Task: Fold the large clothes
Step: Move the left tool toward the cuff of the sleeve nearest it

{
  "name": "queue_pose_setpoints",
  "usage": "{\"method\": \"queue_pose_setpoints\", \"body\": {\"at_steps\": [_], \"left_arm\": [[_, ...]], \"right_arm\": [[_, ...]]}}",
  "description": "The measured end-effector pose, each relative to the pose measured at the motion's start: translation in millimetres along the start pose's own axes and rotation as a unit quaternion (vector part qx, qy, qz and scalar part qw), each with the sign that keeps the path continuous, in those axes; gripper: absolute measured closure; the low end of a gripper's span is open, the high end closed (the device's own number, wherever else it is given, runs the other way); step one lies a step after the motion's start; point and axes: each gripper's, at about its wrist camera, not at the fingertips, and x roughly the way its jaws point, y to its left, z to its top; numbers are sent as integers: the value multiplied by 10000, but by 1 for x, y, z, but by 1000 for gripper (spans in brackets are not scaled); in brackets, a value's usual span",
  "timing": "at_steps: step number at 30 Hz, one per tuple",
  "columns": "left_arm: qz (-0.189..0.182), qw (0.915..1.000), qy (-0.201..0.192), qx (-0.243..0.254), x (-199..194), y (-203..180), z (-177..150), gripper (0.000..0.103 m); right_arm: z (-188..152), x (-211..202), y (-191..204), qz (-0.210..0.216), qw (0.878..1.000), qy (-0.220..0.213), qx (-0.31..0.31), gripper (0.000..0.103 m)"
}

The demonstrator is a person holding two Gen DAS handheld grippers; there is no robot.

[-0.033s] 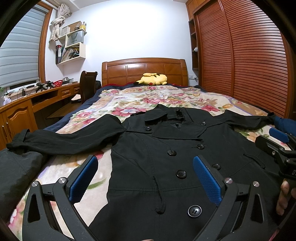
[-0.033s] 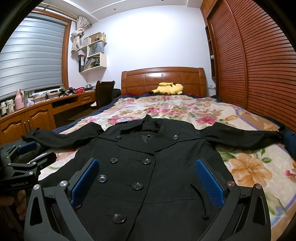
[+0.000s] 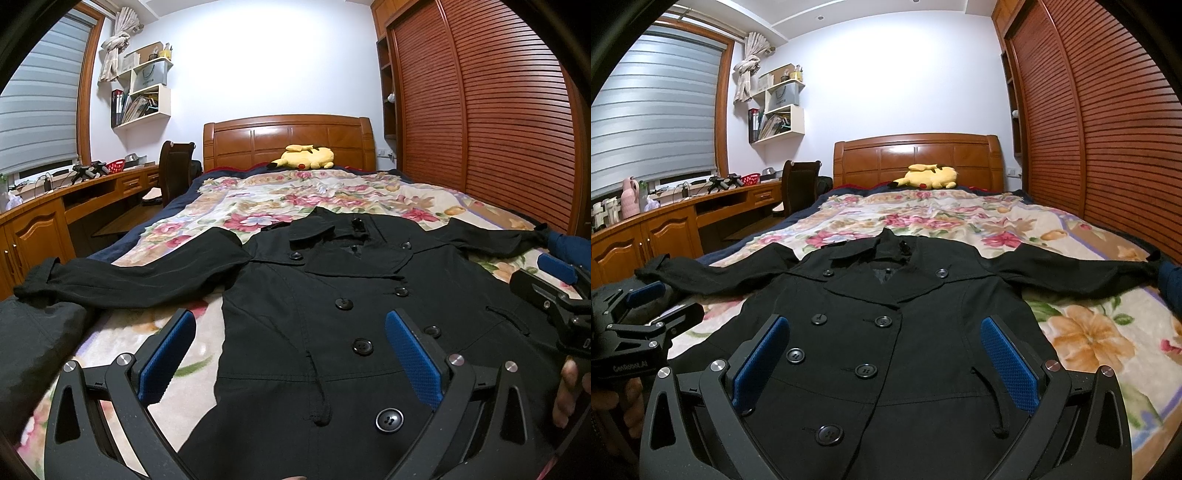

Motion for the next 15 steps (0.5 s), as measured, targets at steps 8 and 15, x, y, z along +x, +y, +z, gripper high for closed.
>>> {"method": "queue_pose_setpoints", "body": {"at_steps": [8,15], "left_arm": [[-30,9998,147,-142,3,34,15,0],[99,9999,136,-32,0,49,20,0]], "right_arm": [[9,3,3,128,9999,72,42,0],[28,8,21,286,9994,-2,-205,0]]}}
